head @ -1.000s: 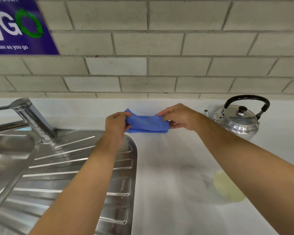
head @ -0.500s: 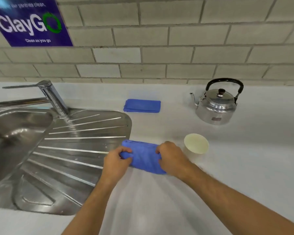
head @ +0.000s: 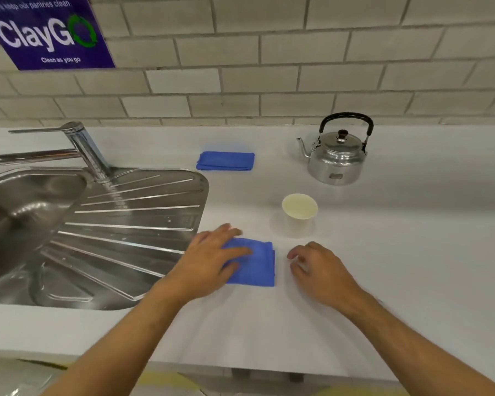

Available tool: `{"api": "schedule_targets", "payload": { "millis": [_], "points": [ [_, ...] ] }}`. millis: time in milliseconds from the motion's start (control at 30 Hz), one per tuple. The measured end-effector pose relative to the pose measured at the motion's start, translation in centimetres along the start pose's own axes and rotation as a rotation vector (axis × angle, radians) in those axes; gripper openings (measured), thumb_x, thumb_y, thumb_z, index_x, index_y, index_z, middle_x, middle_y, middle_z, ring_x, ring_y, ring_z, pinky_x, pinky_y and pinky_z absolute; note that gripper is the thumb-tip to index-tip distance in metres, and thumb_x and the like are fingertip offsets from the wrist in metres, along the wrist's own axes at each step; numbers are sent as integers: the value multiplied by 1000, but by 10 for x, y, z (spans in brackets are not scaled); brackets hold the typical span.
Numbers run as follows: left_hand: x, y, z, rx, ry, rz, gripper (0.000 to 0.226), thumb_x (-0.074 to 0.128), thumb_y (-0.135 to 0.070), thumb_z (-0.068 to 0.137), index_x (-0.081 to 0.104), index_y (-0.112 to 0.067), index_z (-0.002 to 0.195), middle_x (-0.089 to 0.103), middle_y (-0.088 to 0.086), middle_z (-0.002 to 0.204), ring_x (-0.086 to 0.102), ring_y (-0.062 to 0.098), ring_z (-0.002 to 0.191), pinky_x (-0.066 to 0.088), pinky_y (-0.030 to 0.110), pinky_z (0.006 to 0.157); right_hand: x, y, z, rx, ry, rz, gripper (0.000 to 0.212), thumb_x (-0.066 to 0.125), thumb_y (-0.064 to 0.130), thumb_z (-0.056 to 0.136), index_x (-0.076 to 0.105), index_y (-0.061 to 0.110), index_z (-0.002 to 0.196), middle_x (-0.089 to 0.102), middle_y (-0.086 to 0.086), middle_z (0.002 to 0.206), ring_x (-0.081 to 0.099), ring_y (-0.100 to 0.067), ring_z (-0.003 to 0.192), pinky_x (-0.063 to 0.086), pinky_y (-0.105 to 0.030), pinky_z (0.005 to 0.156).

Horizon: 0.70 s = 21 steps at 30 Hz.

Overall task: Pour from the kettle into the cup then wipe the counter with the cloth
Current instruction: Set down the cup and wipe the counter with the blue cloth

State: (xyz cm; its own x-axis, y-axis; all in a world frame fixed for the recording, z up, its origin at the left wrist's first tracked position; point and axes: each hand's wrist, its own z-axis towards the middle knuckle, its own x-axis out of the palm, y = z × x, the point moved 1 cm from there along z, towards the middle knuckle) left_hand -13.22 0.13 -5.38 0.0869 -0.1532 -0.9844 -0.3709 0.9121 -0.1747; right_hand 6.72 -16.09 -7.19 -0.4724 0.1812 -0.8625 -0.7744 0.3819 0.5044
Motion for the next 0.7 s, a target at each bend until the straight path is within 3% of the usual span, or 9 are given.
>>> {"api": "schedule_targets", "payload": {
  "millis": [100, 233, 367, 467, 600, 700],
  "points": [
    [24, 11, 20, 227, 212, 81, 46, 22, -57, 97, 17, -61, 142, 1, -25, 160, -9, 5, 148, -9, 38, 118, -6, -24, -9, 17, -37, -26, 28, 56, 23, 94, 65, 23, 121, 58, 2, 125, 51, -20, 113, 40, -24, 94],
    [50, 36, 31, 281, 248, 47, 44, 9, -60, 97, 2, -66, 140, -11, -34, 156, -15, -1, 146, -10, 39, 118, -4, -45, -13, 56, -54, -134, 40, 51, 34, 97, 53, 27, 137, 44, 0, 149, 38, -21, 138, 33, -37, 113],
    [58, 55, 57, 73, 150, 9, 45, 4, -62, 94, -2, -67, 139, -5, -31, 158, -8, 1, 147, -3, 40, 120, 10, -55, -11, 173, -5, -300, 57, 26, 54, 98, 18, 39, 152, 12, 8, 163, 6, -22, 150, 17, -39, 117],
    [58, 65, 86, -112, 113, -2, 48, 7, -59, 94, -1, -62, 142, 0, -26, 160, -1, 7, 149, -1, 44, 119, 19, -60, -8, 225, 1, -372, 64, 5, 64, 92, 0, 43, 153, -1, 12, 164, -5, -21, 150, 8, -42, 118],
    [53, 76, 118, -288, 87, 3, 51, 10, -54, 96, 4, -53, 147, 4, -17, 162, 5, 14, 149, 4, 51, 119, 21, -66, -1, 243, -7, -402, 66, -6, 68, 88, -7, 46, 150, -5, 16, 163, -8, -18, 150, 4, -43, 119],
    [52, 74, 128, -324, 135, -32, 52, 11, -46, 98, 1, -49, 149, 1, -13, 163, 3, 18, 149, 3, 53, 119, 21, -66, -1, 246, -19, -400, 66, -6, 69, 88, -7, 46, 150, -4, 18, 162, -8, -16, 150, 3, -42, 119]
  ]
}}
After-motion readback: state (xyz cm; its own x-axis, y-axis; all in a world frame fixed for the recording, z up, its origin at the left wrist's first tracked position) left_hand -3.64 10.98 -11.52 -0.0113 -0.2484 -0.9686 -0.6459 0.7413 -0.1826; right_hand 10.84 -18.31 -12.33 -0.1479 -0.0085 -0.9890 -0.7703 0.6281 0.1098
